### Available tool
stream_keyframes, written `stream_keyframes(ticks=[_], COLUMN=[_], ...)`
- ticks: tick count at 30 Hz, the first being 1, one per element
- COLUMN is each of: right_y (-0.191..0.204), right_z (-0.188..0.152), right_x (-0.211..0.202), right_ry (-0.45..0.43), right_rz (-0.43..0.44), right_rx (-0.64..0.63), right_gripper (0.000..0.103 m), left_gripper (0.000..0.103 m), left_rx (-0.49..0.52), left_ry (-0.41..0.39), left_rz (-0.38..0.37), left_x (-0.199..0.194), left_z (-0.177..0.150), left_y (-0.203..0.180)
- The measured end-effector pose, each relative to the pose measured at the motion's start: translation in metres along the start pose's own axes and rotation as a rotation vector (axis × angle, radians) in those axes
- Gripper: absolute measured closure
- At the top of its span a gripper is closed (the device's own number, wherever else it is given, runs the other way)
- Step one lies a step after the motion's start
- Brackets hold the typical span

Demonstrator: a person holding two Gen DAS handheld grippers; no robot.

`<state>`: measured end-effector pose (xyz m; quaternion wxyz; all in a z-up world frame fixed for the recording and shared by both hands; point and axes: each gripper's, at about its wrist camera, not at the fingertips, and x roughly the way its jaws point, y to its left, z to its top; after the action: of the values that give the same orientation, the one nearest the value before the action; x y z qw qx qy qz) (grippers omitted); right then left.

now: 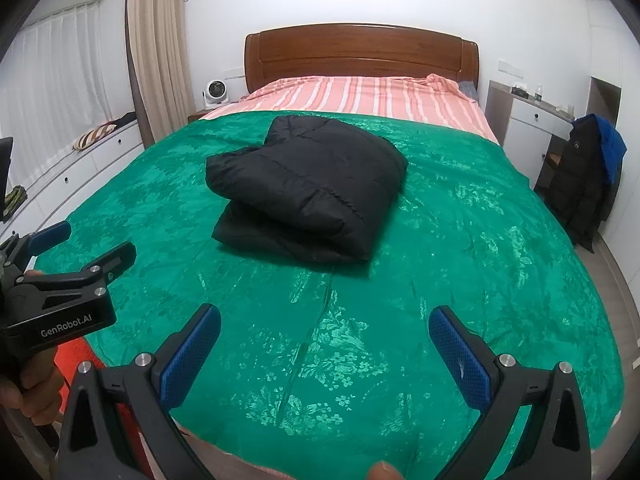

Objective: Fold large clothes

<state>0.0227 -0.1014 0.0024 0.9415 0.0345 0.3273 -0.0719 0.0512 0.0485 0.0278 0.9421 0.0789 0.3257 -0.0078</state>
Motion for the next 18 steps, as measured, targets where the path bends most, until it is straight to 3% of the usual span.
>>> stream_keyframes(ticks=[18], right_y=[0.0085], right_z=[0.0020], right_x=[-0.0089], right_ry=[0.002], right_rz=[-0.015], right_rx=[0.021], right_gripper=[0.000], left_gripper=[0.000], left_rx=[-0.012], left_ry=[0.011], left_rz=[-0.024], left_x=[-0.0021], left_z=[0.0022], left_y=[0.0026])
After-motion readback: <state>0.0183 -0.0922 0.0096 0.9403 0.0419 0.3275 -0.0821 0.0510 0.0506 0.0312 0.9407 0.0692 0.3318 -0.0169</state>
